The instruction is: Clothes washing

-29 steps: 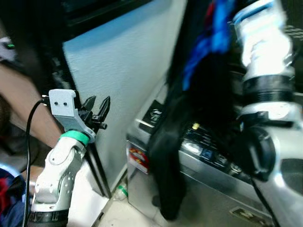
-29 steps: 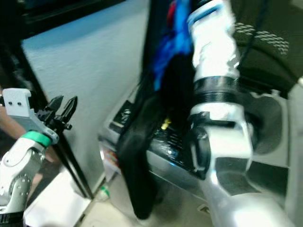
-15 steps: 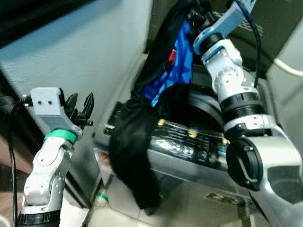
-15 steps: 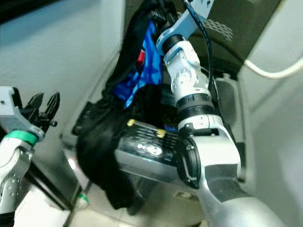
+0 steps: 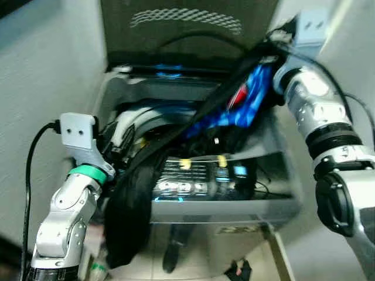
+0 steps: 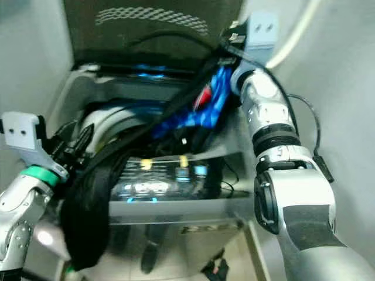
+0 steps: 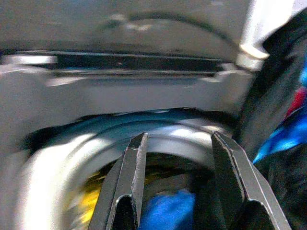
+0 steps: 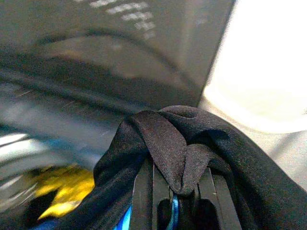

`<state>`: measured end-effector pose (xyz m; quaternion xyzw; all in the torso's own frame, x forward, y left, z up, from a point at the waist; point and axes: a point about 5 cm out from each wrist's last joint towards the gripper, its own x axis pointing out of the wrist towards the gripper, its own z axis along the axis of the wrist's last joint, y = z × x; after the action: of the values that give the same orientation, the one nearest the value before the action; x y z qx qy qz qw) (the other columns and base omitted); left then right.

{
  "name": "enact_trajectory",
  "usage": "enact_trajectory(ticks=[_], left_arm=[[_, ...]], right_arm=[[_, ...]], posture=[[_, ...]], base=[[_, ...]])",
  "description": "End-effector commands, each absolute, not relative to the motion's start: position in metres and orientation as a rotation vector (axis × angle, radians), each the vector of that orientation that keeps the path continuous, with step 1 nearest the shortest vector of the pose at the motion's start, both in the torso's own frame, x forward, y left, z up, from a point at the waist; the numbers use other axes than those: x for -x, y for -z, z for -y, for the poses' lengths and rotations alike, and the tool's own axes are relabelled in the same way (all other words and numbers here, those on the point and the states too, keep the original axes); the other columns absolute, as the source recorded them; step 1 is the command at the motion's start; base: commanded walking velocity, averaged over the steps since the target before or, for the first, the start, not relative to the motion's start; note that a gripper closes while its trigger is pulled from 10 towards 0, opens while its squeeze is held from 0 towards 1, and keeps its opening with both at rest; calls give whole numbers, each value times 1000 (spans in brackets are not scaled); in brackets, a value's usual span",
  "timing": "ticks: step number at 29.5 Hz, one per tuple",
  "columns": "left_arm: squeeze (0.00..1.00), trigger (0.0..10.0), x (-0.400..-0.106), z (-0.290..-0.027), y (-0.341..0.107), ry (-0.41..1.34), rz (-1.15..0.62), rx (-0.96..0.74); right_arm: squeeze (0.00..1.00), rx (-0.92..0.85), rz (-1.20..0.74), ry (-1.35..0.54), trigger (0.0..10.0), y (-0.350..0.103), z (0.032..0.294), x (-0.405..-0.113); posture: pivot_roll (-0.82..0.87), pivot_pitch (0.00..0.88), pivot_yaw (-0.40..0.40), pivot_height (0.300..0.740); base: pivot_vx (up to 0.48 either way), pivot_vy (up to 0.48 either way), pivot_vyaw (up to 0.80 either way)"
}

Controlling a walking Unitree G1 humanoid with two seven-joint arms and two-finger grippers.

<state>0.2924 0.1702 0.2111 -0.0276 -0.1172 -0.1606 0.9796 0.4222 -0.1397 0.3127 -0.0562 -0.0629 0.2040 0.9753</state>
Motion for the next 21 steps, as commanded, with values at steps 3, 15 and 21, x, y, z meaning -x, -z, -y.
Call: enact_trajectory(ticks=[3, 15, 21], left_arm=[[0, 10000, -293, -170, -209, 333, 218, 54], [0, 10000, -293, -180, -217, 272, 253, 42], [0, 10000, -292, -184, -217, 234, 250, 42]], right_arm=[[0, 83, 112, -604, 10000, -310, 116, -416], [0, -244, 249, -867, 10000, -345, 65, -397], [0, -256, 197, -883, 10000, -336, 57, -397]], posture=[[67, 0, -7, 740], [75, 0, -8, 740], [86, 0, -19, 740]], base=[[0, 0, -800], [0, 0, -800], [0, 0, -200]])
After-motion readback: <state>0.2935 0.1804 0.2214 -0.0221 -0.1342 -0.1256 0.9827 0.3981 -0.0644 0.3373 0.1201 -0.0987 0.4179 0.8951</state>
